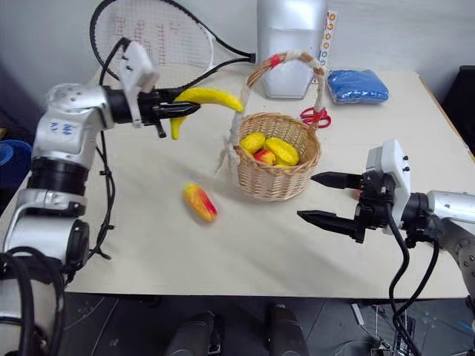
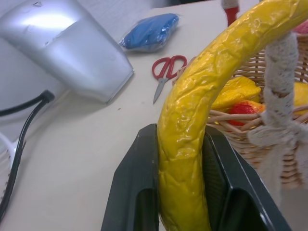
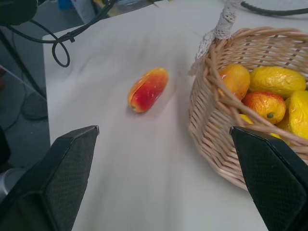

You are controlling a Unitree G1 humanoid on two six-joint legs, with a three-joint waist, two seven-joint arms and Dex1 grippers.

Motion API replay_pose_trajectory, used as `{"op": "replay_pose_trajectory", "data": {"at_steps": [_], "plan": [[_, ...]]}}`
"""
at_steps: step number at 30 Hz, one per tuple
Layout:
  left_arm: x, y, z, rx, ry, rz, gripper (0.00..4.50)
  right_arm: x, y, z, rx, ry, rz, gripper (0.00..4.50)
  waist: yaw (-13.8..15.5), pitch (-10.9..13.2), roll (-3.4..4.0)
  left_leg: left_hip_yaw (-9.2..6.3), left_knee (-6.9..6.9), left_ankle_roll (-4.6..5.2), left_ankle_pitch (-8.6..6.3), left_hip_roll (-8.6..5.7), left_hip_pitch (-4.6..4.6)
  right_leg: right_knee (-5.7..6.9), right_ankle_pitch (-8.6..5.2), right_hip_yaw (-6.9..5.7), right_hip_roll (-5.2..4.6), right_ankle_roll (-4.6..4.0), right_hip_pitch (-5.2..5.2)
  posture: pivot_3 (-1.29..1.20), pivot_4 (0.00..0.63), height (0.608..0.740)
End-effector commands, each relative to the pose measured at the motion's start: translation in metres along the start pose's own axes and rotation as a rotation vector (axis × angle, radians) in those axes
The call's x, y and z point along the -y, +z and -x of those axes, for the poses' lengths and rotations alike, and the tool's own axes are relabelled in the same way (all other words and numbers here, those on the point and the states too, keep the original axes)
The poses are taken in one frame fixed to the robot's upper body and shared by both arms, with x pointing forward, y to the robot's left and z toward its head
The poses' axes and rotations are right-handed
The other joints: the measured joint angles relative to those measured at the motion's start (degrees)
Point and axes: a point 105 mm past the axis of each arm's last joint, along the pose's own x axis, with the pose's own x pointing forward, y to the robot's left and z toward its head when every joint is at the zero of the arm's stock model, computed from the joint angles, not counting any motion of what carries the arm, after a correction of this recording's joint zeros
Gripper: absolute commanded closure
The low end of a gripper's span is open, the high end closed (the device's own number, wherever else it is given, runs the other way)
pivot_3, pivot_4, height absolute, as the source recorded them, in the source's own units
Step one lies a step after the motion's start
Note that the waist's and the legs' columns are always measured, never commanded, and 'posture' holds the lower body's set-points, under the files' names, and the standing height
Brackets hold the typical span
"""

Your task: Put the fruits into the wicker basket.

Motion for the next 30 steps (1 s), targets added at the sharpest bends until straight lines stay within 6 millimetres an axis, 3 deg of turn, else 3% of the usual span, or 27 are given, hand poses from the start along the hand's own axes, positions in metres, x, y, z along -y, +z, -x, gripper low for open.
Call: {"op": "replay_pose_trajectory", "data": {"at_steps": [1, 7, 16, 21, 26, 30], "plan": [[-0.008, 0.009, -0.015, -0.03, 0.019, -0.086, 3.73, 0.009, 0.019, 0.006, 0.071, -0.101, 0.063, 0.0, 0.3, 0.0, -0.05, -0.01, 0.04, 0.02, 0.0, -0.02, -0.02, -0.08, 0.01, -0.03, 0.0, 0.02, 0.0, 0.0, 0.15, 0.74], [-0.017, 0.013, -0.025, -0.082, 0.054, -0.138, 3.73, 0.007, 0.016, 0.008, 0.079, -0.155, 0.066, 0.0, 0.6, 0.0, -0.05, -0.06, 0.07, 0.36, -0.16, -0.09, -0.05, -0.19, 0.04, -0.06, -0.1, 0.06, -0.02, 0.0, 0.15, 0.74], [-0.006, -0.005, 0.008, -0.051, -0.102, -0.096, 3.73, 0.001, 0.011, 0.015, 0.072, -0.194, 0.063, 0.0, 0.2, 0.0, -0.05, 0.07, 0.07, 0.32, -0.12, -0.05, -0.23, -0.01, 0.04, 0.01, -0.07, 0.07, -0.35, 0.0, 0.15, 0.74], [0.024, 0.016, 0.001, -0.002, -0.18, 0.048, 3.73, 0.006, 0.012, 0.016, 0.073, -0.208, 0.067, 0.0, 0.3, 0.0, -0.05, 0.06, 0.07, 0.3, -0.09, -0.05, -0.24, 0.16, 0.04, 0.08, -0.06, 0.06, -0.4, 0.0, 0.15, 0.74], [0.071, 0.041, -0.009, -0.007, -0.221, 0.221, 3.73, 0.007, 0.013, 0.018, 0.075, -0.21, 0.067, 0.0, 0.4, 0.0, -0.04, -0.04, 0.13, 0.35, -0.04, -0.1, -0.35, 0.25, 0.11, 0.17, -0.1, 0.19, -0.37, 0.0, 0.15, 0.74], [0.1, 0.053, -0.024, -0.043, -0.217, 0.258, 3.73, 0.01, 0.015, 0.023, 0.073, -0.231, 0.069, 0.0, 0.3, 0.0, -0.05, -0.03, 0.13, 0.34, -0.01, -0.13, -0.31, 0.25, 0.13, 0.26, -0.09, 0.22, -0.35, 0.0, 0.15, 0.74]]}}
